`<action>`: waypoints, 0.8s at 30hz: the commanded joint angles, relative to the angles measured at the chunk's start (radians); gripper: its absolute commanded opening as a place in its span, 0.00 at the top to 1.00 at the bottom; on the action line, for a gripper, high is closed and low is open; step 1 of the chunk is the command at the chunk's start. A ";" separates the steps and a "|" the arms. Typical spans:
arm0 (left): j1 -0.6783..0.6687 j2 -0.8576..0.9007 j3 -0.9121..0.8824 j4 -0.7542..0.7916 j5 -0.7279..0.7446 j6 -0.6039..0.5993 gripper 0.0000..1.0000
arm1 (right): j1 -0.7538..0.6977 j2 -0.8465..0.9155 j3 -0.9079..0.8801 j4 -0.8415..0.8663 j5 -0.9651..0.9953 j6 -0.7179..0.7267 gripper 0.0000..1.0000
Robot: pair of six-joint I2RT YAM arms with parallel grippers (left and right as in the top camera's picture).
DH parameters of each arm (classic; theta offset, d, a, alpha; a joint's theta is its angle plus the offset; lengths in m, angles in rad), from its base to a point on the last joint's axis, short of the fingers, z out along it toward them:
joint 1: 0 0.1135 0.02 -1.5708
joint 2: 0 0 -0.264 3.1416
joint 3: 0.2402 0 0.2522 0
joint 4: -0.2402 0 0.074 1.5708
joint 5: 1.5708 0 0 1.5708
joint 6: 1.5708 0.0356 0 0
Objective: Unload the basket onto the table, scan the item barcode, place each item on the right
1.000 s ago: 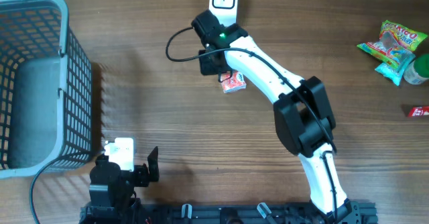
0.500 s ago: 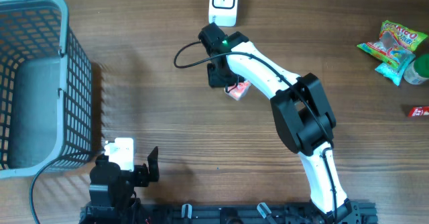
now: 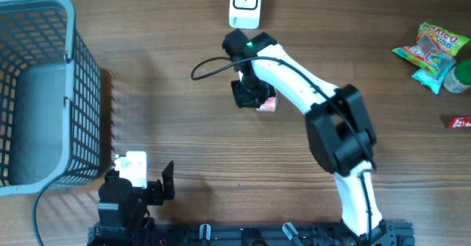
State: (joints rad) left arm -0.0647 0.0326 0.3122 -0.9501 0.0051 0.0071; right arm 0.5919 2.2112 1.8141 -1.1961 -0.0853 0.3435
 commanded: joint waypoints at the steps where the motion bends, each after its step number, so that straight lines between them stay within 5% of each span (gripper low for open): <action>1: -0.002 -0.004 -0.002 0.002 -0.003 0.015 0.00 | -0.001 -0.130 0.005 -0.006 0.000 0.049 0.96; 12: -0.002 -0.004 -0.002 0.002 -0.003 0.015 0.00 | 0.000 -0.124 -0.363 0.193 0.108 0.179 0.96; 21: -0.002 -0.004 -0.002 0.002 -0.003 0.015 0.00 | 0.000 -0.147 -0.357 0.183 -0.030 0.141 0.95; 24: -0.002 -0.004 -0.002 0.002 -0.003 0.015 0.00 | 0.000 -0.196 -0.319 0.130 -0.053 -0.089 0.26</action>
State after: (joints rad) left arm -0.0647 0.0326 0.3122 -0.9501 0.0051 0.0071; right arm 0.5919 2.0750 1.4441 -1.0359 -0.0803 0.4572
